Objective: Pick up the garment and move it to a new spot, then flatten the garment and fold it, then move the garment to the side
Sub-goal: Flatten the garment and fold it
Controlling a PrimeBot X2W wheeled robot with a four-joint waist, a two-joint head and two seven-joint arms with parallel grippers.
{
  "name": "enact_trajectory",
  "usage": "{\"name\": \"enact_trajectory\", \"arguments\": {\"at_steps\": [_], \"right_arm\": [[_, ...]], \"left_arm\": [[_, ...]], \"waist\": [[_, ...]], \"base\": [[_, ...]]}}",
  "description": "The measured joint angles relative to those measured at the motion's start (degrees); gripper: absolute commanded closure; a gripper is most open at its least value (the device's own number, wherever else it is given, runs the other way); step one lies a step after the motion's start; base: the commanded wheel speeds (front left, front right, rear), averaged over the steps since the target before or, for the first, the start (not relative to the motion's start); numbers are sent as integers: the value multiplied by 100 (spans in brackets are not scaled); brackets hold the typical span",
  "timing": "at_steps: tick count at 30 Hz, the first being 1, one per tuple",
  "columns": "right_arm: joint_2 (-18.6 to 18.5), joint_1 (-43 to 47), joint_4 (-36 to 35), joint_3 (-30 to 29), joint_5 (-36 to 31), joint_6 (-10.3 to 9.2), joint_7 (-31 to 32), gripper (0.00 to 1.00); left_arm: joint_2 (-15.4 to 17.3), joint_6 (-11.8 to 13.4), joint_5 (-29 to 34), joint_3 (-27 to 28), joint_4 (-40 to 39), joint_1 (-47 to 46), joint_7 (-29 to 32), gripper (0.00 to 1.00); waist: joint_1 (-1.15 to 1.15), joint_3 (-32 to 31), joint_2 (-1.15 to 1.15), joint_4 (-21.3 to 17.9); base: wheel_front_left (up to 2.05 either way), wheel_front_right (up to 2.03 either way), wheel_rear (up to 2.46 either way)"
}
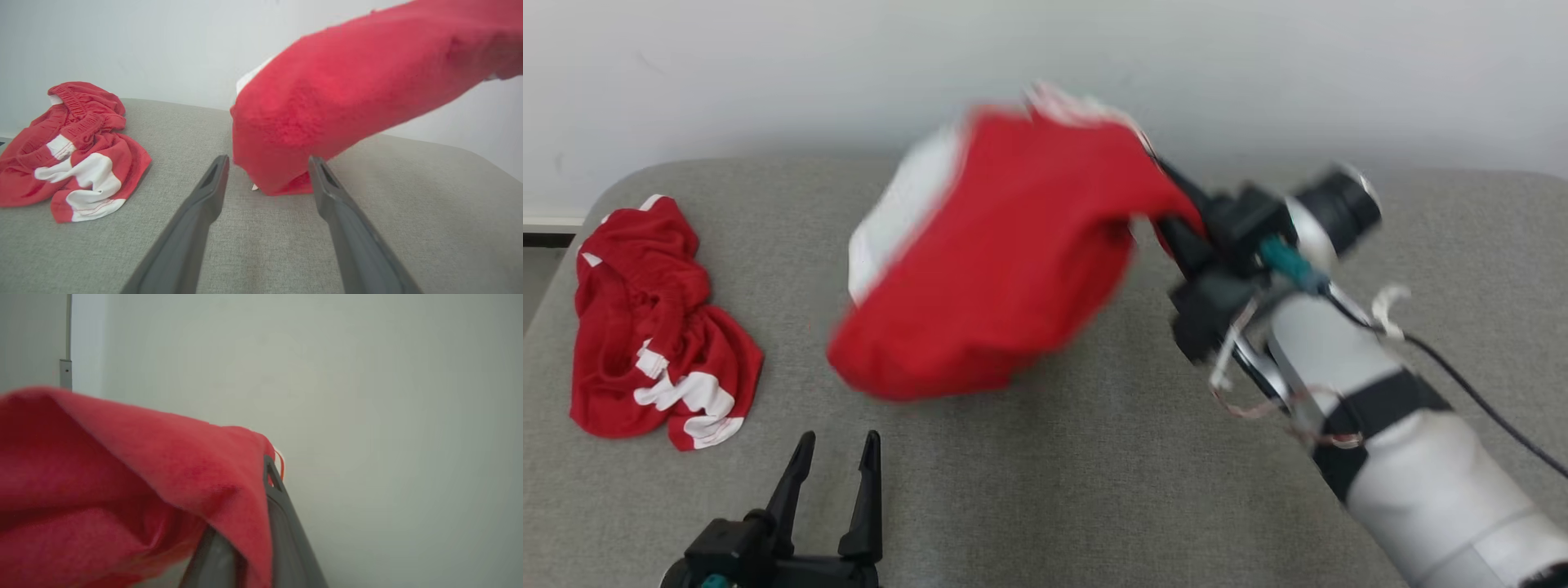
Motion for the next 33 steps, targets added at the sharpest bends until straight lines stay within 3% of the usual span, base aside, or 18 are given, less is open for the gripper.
{"name": "enact_trajectory", "arguments": {"at_steps": [5, 11, 12, 13, 14, 22, 33], "right_arm": [[-358, 736, 735, 35, 77, 0, 21, 100], [-572, 1201, 1116, -125, 116, 0, 40, 100], [-601, 1291, 1179, -159, 120, 0, 77, 86], [-619, 1384, 1246, -189, 141, 0, 129, 59], [-627, 1467, 1315, -213, 183, 0, 265, 0], [-797, 2052, 1047, -350, 705, 0, 844, 0], [-1895, 2624, -1011, -1233, 1129, 0, 2595, 0]], "left_arm": [[0, 2, 1, 3, -2, -70, 1, 0], [-1, 4, 18, 59, -1, -129, 0, 0], [-1, 4, 18, 79, 3, -130, 0, 0], [-1, 5, 18, 97, 4, -130, 0, 0], [-1, 4, 18, 105, 4, -129, 0, 0], [-1, 4, 18, 137, 8, -67, 0, 0], [-1, 21, 21, 210, -29, 91, 0, 0]], "waist": [[0, 80, 0, -125], [0, 139, 0, -286], [0, 138, 0, -310], [0, 131, 0, -331], [0, 116, 0, -347], [0, -51, 0, -403], [-1, -181, -1, -457]], "base": [[0, 0, 0], [0, 0, 0], [0, 0, 0], [0, 0, 0], [0, 0, 0], [0, 0, 0], [0, 0, 0]]}}
